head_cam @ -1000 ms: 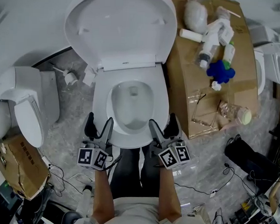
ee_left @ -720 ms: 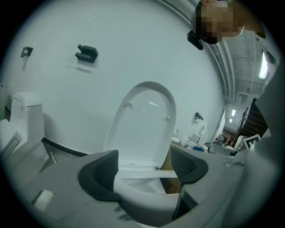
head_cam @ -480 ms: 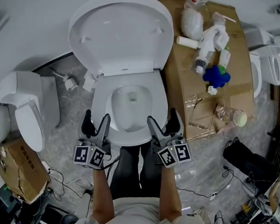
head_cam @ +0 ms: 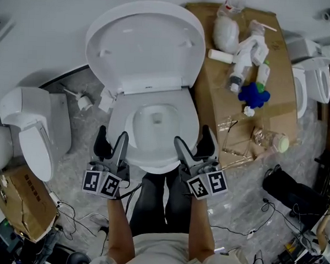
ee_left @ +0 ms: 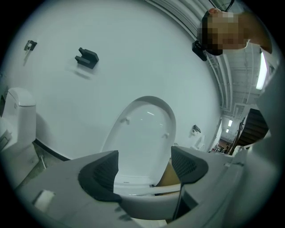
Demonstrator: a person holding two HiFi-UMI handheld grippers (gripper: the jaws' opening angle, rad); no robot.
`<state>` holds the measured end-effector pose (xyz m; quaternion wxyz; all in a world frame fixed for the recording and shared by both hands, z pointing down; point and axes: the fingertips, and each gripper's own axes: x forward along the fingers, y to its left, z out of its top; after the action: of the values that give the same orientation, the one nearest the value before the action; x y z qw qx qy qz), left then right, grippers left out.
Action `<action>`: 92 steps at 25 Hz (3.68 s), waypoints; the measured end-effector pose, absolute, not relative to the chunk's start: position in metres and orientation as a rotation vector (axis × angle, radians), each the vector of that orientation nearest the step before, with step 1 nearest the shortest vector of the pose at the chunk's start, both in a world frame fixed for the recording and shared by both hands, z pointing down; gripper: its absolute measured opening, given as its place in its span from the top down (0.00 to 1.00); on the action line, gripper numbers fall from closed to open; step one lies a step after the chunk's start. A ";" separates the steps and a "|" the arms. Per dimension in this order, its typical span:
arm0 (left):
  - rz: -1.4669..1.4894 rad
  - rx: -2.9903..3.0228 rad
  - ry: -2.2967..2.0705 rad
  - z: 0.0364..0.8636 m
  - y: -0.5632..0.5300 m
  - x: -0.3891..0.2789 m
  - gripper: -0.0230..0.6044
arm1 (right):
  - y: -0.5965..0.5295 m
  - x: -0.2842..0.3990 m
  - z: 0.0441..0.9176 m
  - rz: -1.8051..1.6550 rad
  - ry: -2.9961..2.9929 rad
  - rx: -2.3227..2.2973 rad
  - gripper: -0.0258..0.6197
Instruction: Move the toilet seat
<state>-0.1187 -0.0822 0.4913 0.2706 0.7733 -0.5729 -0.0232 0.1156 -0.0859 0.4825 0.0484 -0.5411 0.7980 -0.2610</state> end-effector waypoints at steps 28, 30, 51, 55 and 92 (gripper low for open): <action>-0.256 2.119 -1.584 0.442 -0.165 -0.138 0.40 | -0.168 0.095 0.422 -0.543 2.428 -1.594 0.32; -0.264 2.115 -1.589 0.441 -0.172 -0.140 0.40 | -0.176 0.095 0.420 -0.525 2.410 -1.609 0.32; -0.351 2.128 -1.660 0.431 -0.219 -0.151 0.40 | -0.233 0.096 0.408 -0.402 2.265 -1.713 0.32; -0.356 2.130 -1.669 0.431 -0.225 -0.152 0.40 | -0.240 0.095 0.408 -0.400 2.269 -1.706 0.32; -0.390 2.154 -1.759 0.430 -0.273 -0.157 0.40 | -0.299 0.093 0.412 -0.330 2.221 -1.736 0.32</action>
<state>-0.1570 -0.2730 0.4303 0.1660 0.7565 -0.6177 -0.1368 0.0934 -0.2985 0.4120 0.1511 -0.6045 0.7736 -0.1151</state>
